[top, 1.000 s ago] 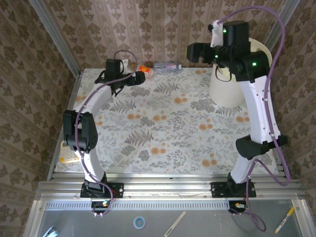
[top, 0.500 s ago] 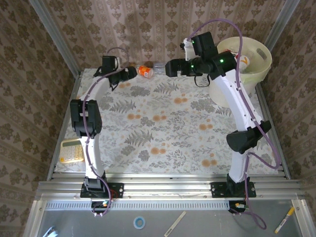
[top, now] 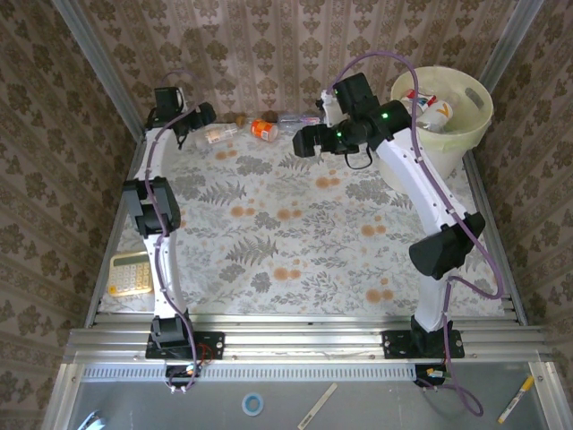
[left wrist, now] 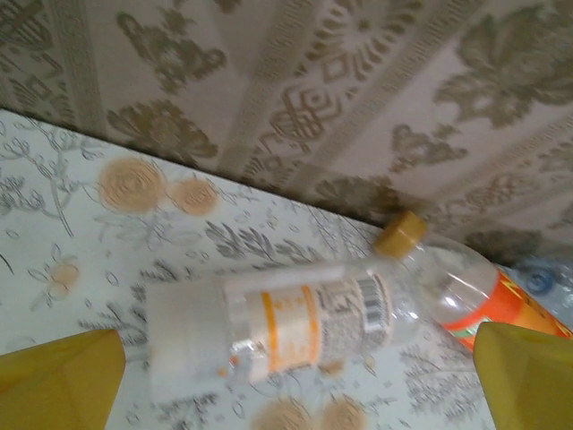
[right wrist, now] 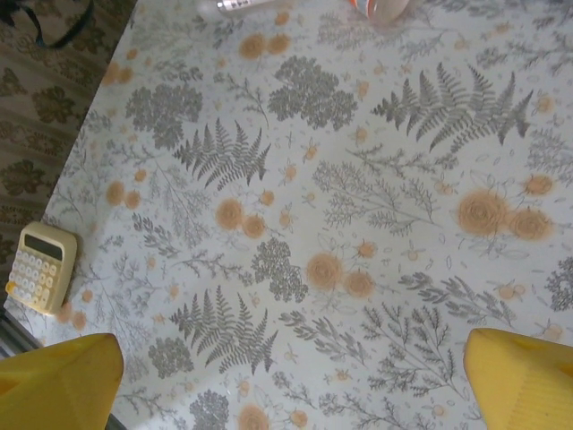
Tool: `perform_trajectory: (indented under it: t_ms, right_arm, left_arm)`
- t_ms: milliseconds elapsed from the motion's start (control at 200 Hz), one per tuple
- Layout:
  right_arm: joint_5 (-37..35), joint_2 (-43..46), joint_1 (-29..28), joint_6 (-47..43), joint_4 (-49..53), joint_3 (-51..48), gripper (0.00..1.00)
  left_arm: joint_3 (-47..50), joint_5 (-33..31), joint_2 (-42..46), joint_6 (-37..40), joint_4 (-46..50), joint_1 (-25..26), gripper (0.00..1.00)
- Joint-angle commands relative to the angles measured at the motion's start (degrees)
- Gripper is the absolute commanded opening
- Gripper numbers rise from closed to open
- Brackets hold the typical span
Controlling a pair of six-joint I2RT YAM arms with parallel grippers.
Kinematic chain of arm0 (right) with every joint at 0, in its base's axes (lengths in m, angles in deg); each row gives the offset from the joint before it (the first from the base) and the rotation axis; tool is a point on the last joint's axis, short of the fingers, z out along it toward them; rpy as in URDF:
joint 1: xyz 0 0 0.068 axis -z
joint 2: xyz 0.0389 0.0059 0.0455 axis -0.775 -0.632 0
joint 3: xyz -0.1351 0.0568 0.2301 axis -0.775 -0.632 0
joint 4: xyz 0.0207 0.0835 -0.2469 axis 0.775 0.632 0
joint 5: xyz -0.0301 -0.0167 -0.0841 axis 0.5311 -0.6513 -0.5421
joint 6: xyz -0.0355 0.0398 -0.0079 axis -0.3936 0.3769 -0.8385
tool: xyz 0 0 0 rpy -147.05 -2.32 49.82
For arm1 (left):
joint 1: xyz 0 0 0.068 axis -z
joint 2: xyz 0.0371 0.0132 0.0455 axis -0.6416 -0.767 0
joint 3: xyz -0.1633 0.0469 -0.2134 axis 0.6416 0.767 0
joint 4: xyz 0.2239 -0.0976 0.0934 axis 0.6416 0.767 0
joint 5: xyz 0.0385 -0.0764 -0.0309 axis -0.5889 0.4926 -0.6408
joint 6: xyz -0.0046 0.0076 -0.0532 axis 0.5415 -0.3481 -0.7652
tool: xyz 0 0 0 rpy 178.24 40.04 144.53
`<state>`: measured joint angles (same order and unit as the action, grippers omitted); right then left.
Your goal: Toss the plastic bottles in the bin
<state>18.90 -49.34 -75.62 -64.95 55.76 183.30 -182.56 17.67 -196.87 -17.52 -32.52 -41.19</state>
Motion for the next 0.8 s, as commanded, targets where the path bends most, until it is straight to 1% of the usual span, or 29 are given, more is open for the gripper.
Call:
perform_trajectory:
  t_ms: [0, 100, 200, 310, 440, 680, 795]
  right_arm:
    - [2.1, 0.5, -0.6, 0.5, -0.8, -0.5, 0.99]
    - [2.7, 0.1, -0.7, 0.8, -0.8, -0.4, 0.99]
    - [3.2, -0.3, -0.8, 0.8, -0.6, 0.0, 0.99]
    - [3.3, -0.4, -0.8, 0.9, -0.5, 0.1, 0.99]
    - [3.4, 0.0, -1.1, 0.5, -0.2, 0.1, 0.99]
    - [3.5, 1.4, -1.3, -0.4, 0.2, -0.8, 0.99]
    - [3.6, 2.7, -1.5, -0.6, -0.4, -2.2, 1.0]
  left_arm:
    - [-6.3, 1.4, -4.5, 2.8, 4.2, -0.4, 1.0]
    - [-10.4, 2.8, -7.9, 3.1, 4.0, -0.7, 1.0]
    - [-13.4, 5.8, -10.3, 2.8, 3.2, -1.1, 1.0]
    - [-14.4, 8.4, -11.3, 3.1, 1.8, -1.2, 1.0]
    - [-15.3, 9.5, -12.1, 4.0, 3.9, -1.2, 1.0]
    - [-15.3, 8.0, -12.6, 8.6, 8.9, -0.4, 1.0]
    - [-15.3, 5.2, -12.9, 12.1, 12.1, 0.3, 1.0]
